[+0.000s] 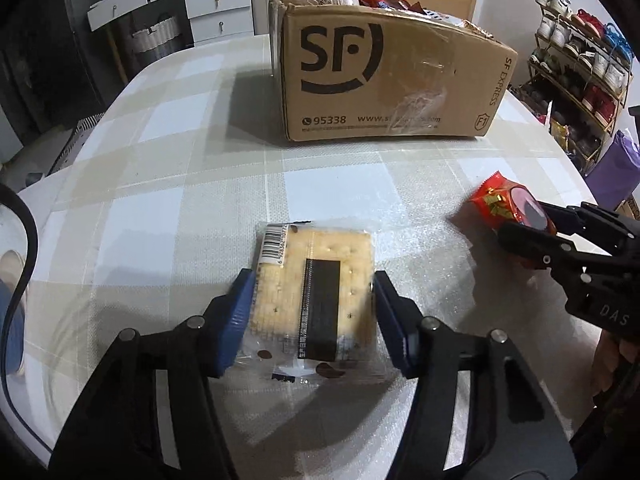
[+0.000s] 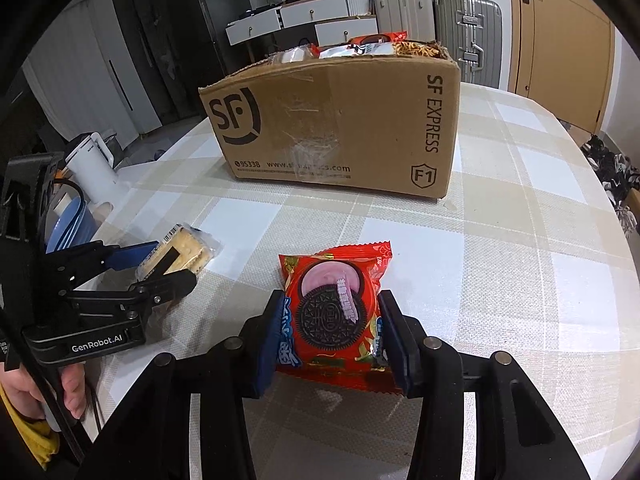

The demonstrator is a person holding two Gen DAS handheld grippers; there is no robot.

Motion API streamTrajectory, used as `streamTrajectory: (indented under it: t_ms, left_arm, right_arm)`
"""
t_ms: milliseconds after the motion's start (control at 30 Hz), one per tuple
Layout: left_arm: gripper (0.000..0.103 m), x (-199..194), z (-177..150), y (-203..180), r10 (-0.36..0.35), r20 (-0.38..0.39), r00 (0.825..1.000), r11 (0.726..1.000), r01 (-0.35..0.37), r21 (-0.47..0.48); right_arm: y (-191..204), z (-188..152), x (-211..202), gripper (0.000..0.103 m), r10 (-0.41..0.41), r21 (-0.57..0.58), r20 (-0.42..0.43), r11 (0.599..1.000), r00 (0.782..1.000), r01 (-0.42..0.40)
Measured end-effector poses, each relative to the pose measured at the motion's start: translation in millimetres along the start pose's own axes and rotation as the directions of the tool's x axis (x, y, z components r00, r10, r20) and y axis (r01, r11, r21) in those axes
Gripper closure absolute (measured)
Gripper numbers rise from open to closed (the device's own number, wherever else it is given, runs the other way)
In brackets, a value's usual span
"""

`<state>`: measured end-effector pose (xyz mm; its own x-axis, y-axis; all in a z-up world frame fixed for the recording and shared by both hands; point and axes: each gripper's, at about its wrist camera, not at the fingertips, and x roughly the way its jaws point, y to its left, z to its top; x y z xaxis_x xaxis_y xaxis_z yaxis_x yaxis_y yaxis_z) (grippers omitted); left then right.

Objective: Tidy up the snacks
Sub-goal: 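Grasp the red Oreo packet with the right tool while the left tool grasps the cracker packet, then lift both held packets and carry them over the box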

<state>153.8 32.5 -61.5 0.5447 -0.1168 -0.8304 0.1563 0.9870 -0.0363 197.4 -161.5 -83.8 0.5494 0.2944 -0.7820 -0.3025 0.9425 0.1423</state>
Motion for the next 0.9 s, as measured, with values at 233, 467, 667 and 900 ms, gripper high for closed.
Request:
streamTrajectory:
  t_ms: [233,467,667,900]
  left_arm:
    - [0.047,-9,-1,9,-0.030,0.020,0.999,0.998,0.031,-0.048]
    - [0.047,-26,-6,17,-0.052,0.049,0.997,0.995,0.056,-0.082]
    - [0.047,-50,-11,11,-0.066,0.084,0.994,0.993,0.074,-0.091]
    - [0.047,-99,-17,0,-0.089,0.190,0.978,0.989,0.109,-0.101]
  right_arm:
    - [4,-1,-8,0.057,0.004,-0.008,0.024,1.000,1.000,-0.004]
    - [1,0,-17,0.057,0.028,0.020,0.049,0.999,0.998,-0.029]
    - [5,2,-34,0.057,0.050,0.015,0.104,0.999,0.993,-0.051]
    - [28,1,-74,0.057,0.090,-0.008,0.201,0.996,0.976,-0.090]
